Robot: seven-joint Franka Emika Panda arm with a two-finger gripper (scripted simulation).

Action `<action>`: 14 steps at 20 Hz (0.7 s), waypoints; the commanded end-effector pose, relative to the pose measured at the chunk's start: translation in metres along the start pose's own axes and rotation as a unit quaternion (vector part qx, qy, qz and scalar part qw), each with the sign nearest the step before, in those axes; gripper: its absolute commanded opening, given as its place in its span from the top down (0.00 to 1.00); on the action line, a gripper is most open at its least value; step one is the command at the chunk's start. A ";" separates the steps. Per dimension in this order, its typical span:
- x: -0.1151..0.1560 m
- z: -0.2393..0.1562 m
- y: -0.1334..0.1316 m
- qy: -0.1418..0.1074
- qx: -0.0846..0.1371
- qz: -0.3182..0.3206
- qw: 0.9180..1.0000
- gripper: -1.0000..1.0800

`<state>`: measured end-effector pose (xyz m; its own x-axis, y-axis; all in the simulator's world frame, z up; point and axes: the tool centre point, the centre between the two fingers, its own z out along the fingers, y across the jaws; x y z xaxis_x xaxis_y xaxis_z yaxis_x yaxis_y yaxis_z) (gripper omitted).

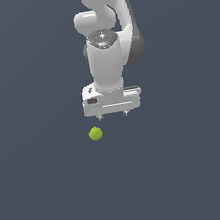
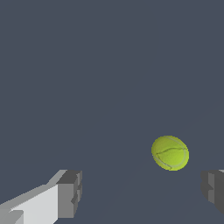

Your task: Pick up the object and move it to a goal position.

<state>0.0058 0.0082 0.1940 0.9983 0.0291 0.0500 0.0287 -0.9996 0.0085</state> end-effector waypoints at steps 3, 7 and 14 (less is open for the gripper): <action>0.001 -0.003 -0.001 0.002 0.001 0.000 1.000 0.04; 0.010 -0.020 -0.009 0.015 0.008 -0.003 1.000 0.04; 0.012 -0.027 -0.013 0.020 0.010 -0.004 1.000 0.04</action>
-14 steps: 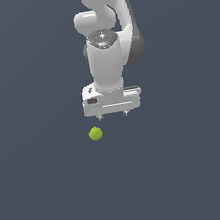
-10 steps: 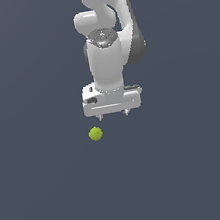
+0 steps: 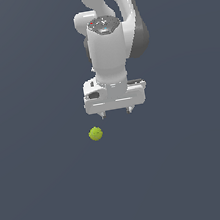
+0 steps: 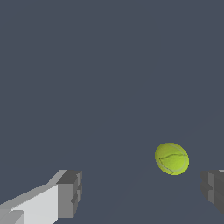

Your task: Pick up the object and move it to a goal position.

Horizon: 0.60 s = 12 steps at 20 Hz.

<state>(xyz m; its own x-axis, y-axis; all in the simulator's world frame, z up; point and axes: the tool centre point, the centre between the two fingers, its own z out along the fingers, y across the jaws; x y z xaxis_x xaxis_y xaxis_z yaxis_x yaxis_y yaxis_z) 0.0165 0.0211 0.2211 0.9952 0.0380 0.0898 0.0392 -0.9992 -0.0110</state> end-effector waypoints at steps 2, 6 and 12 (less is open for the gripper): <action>0.000 0.000 0.000 0.000 0.000 0.000 1.000 0.04; -0.001 0.005 0.004 -0.002 0.000 -0.006 1.000 0.04; -0.005 0.021 0.019 -0.007 -0.002 -0.029 1.000 0.04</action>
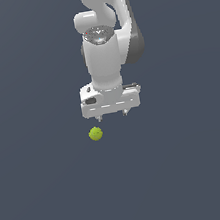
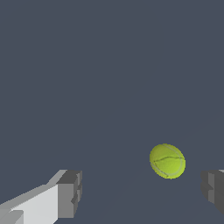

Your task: Pick up the object and move it to a goal position.

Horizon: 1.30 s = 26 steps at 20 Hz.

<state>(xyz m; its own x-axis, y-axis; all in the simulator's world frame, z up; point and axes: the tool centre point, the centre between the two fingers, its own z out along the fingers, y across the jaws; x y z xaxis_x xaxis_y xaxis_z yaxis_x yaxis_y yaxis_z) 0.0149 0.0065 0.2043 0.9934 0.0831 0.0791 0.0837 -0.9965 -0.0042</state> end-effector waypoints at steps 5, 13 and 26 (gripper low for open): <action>-0.009 0.028 0.025 -0.010 -0.002 -0.037 0.999 0.04; -0.030 0.073 0.064 -0.027 0.000 -0.100 0.995 0.04; -0.050 0.108 0.093 -0.039 0.004 -0.150 0.988 0.04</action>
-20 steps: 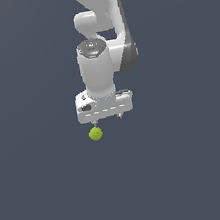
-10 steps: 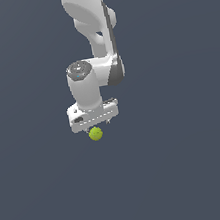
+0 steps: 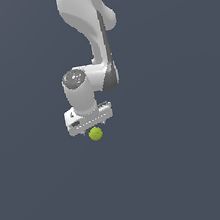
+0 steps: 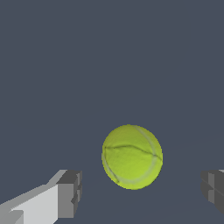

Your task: Pick up the object and move it to a goal position.

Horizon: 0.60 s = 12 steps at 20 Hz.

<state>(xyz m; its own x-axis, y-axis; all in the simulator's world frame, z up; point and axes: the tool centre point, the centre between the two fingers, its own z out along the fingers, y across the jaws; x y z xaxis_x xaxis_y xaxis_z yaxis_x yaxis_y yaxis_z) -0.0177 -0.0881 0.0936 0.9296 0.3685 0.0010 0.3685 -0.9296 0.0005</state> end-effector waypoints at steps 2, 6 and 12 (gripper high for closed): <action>-0.002 0.002 0.001 -0.001 0.000 -0.004 1.000 0.04; -0.001 0.005 0.001 -0.001 0.000 -0.002 1.000 0.04; -0.002 0.032 0.001 -0.001 0.000 -0.003 1.000 0.04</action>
<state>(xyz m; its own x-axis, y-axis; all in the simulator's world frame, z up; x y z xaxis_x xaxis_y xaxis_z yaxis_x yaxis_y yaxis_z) -0.0189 -0.0896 0.0704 0.9273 0.3744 0.0010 0.3744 -0.9273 0.0006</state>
